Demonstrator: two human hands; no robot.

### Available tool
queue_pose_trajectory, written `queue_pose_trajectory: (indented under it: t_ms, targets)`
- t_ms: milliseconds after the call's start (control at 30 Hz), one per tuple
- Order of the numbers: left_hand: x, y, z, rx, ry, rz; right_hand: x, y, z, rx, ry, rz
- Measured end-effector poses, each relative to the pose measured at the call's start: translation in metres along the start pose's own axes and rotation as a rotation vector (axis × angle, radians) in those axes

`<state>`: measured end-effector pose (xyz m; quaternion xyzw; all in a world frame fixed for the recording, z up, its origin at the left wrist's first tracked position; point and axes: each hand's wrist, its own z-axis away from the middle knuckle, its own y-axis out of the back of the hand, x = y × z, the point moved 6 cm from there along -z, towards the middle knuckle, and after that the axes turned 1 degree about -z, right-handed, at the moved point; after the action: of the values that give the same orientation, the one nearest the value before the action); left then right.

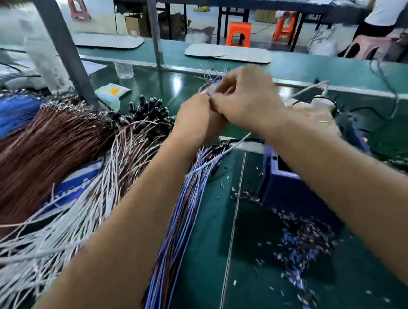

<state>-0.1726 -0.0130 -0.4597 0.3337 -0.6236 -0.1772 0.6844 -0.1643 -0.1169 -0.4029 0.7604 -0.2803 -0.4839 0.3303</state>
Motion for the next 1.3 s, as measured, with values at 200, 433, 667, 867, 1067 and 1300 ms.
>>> queue_pose_trajectory:
  t_ms: [200, 433, 667, 867, 1067, 1300]
  targets:
    - [-0.044, -0.024, 0.067, -0.558, 0.143, -0.401, 0.021, -0.042, 0.131, -0.115, -0.140, -0.239]
    - [-0.019, -0.024, 0.054, -0.049, -0.104, -0.735, 0.062, -0.116, 0.166, -0.332, -0.515, -0.530]
    - [-0.026, -0.066, 0.027, 0.043, -0.137, -0.813, 0.061, -0.131, 0.147, -0.345, -0.523, -0.507]
    - [-0.024, -0.072, 0.021, -0.002, -0.162, -0.804, 0.066, -0.130, 0.149, -0.384, -0.527, -0.619]
    - [-0.031, -0.063, 0.021, -0.044, -0.070, -0.595, 0.067, -0.129, 0.152, -0.311, -0.533, -0.701]
    - [-0.033, -0.064, 0.025, -0.011, 0.118, 0.293, 0.062, -0.119, 0.150, -0.141, -0.454, -0.743]
